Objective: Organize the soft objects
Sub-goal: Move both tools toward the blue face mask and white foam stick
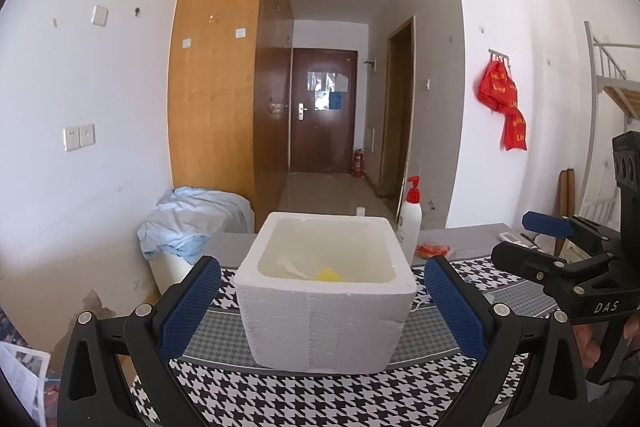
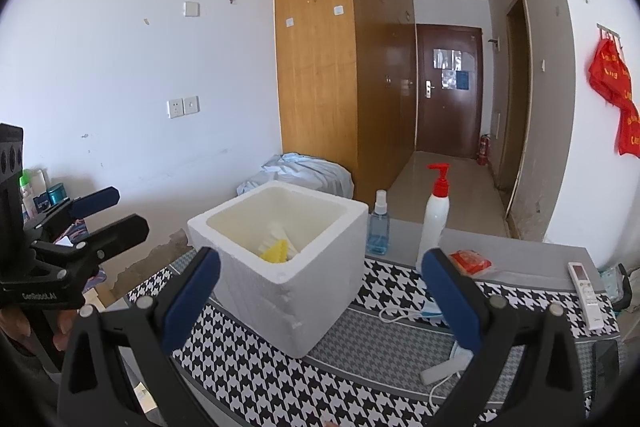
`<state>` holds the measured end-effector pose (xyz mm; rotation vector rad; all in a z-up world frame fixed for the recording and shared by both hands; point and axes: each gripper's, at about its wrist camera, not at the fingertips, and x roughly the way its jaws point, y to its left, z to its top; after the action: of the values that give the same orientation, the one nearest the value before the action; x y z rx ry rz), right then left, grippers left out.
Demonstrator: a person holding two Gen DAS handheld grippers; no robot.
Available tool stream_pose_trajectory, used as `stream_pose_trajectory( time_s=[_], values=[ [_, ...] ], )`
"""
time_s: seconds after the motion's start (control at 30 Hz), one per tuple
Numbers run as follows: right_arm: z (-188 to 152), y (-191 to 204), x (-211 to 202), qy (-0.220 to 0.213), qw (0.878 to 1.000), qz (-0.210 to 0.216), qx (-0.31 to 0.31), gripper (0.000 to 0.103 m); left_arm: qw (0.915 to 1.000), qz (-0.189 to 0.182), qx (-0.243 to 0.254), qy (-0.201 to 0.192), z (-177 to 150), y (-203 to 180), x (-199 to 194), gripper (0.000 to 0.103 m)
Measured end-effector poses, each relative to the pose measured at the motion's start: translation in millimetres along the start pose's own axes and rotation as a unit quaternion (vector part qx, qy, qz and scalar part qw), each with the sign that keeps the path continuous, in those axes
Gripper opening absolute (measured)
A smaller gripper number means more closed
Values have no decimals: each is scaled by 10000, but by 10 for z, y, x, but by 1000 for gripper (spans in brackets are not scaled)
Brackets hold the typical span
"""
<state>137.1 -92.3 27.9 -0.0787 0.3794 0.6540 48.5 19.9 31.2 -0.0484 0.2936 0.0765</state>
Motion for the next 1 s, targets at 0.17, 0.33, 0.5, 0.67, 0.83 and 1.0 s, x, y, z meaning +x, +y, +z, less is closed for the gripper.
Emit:
stream_pose_trajectory(
  time_s=[0.17,0.33,0.5,0.67,0.83,1.0],
  values=[
    [-50,-33,-34,-11,10000,-38,33,102,10000,-47,21,-12,-8,-42,8,102],
    [-169,-80,-64,12,9999,-111,38,102,10000,-65,14,-47,-75,-92,-2,102],
    [-257,-123,-96,47,9998,-192,60,102,9999,-151,31,-17,-149,-161,37,102],
    [-333,-155,-135,63,9997,-225,72,102,9995,-288,91,-7,-202,-222,71,102],
    [-406,-224,-173,85,9993,-346,148,102,9993,-364,79,-14,-226,-269,86,102],
    [-476,-309,-205,136,9983,-518,223,102,9987,-497,99,1,-264,-346,129,102]
  ],
)
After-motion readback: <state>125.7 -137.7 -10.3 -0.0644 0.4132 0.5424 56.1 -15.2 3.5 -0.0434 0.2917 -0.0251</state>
